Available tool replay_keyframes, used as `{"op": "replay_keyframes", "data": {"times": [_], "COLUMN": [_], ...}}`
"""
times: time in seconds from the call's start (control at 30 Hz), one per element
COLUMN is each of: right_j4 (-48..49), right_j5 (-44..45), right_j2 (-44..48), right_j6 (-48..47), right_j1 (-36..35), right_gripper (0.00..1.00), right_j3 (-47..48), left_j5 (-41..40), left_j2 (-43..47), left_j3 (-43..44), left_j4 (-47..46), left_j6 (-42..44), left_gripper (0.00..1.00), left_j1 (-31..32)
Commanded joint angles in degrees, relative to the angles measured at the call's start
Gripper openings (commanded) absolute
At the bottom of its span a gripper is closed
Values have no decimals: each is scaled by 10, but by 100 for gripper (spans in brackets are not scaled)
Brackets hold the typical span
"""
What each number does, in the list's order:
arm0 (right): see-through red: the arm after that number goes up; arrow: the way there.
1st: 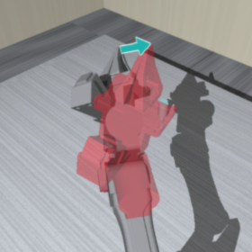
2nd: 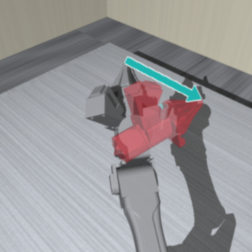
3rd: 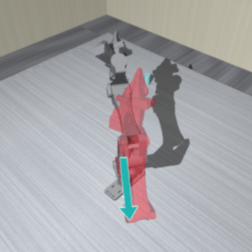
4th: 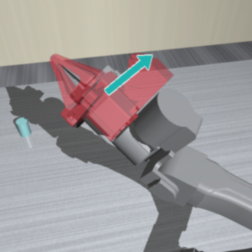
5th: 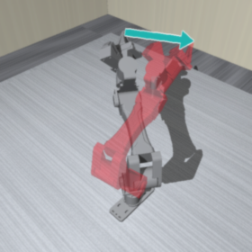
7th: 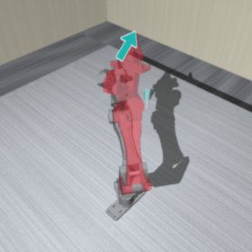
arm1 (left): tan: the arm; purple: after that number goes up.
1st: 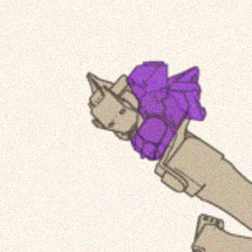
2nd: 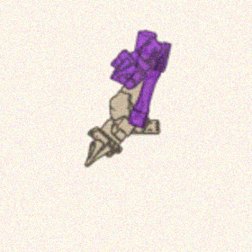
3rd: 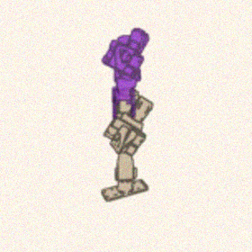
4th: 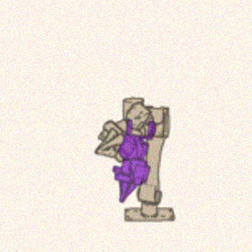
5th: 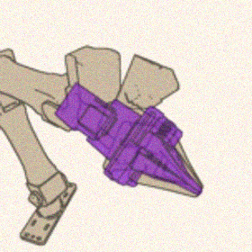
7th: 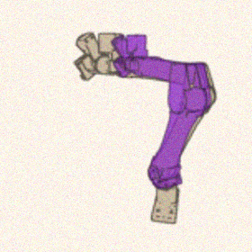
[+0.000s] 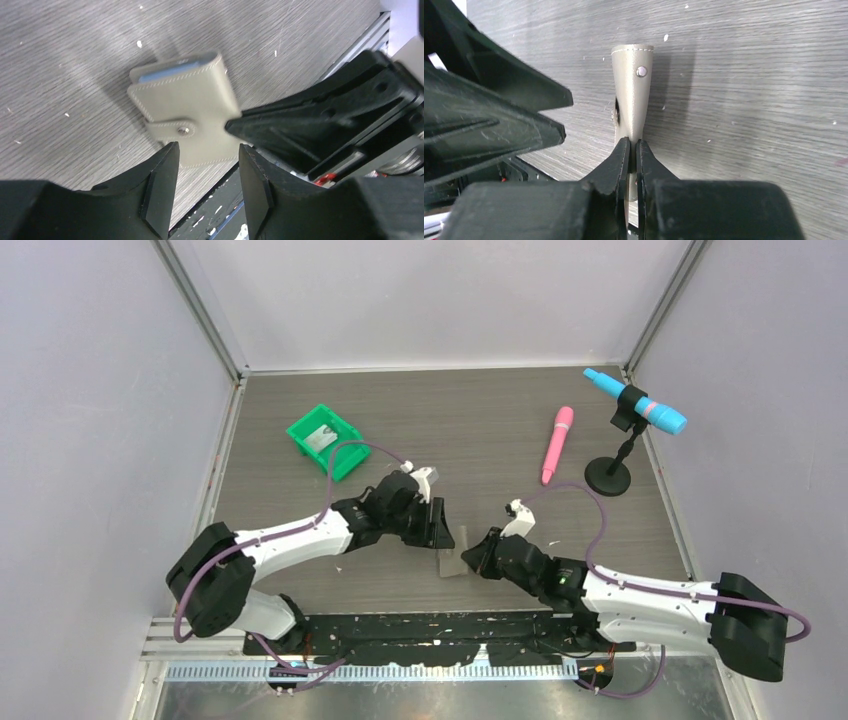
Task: Take the credit cards out of the card holder
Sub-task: Open the card holder at the center of the board.
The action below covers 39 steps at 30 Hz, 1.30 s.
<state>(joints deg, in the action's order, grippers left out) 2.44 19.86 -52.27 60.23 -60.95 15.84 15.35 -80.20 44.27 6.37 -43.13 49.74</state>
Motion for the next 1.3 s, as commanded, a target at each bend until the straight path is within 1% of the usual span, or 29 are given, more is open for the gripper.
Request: {"op": "replay_keyframes", "data": {"times": [0.0, 0.17, 0.33, 0.47, 0.6, 0.77, 0.9, 1.13, 1.27], "right_j4": [-16, -35, -47, -47, -42, -39, -38, -36, -40], "right_j5": [49, 87, 107, 111, 110, 113, 117, 120, 128], "right_j2": [-8, -16, -19, -23, -32, -35, -33, -29, -22], "right_j6": [-4, 9, 17, 17, 17, 19, 24, 27, 27], "right_j1": [-36, -69, -81, -87, -91, -97, -98, -99, -98], "right_gripper": [5, 5, 5, 5, 5, 5, 5, 5, 5], "right_j3": [39, 57, 64, 68, 71, 72, 66, 57, 50], "left_j5": [-15, -18, -25, -28, -8, -11, -10, -14, -21], "left_j2": [-12, -30, -33, -42, -60, -87, -97, -101, -99], "left_j3": [37, 38, 30, 21, 12, 15, 12, 12, 22], "left_j4": [29, 34, 43, 36, 0, -4, -4, 4, 28], "left_j6": [2, 2, 1, -3, -10, -10, -9, -5, 5], "left_gripper": [50, 49, 49, 49, 48, 46, 41, 21, 12], "left_j1": [5, 8, 13, 17, 17, 17, 17, 17, 17]}}
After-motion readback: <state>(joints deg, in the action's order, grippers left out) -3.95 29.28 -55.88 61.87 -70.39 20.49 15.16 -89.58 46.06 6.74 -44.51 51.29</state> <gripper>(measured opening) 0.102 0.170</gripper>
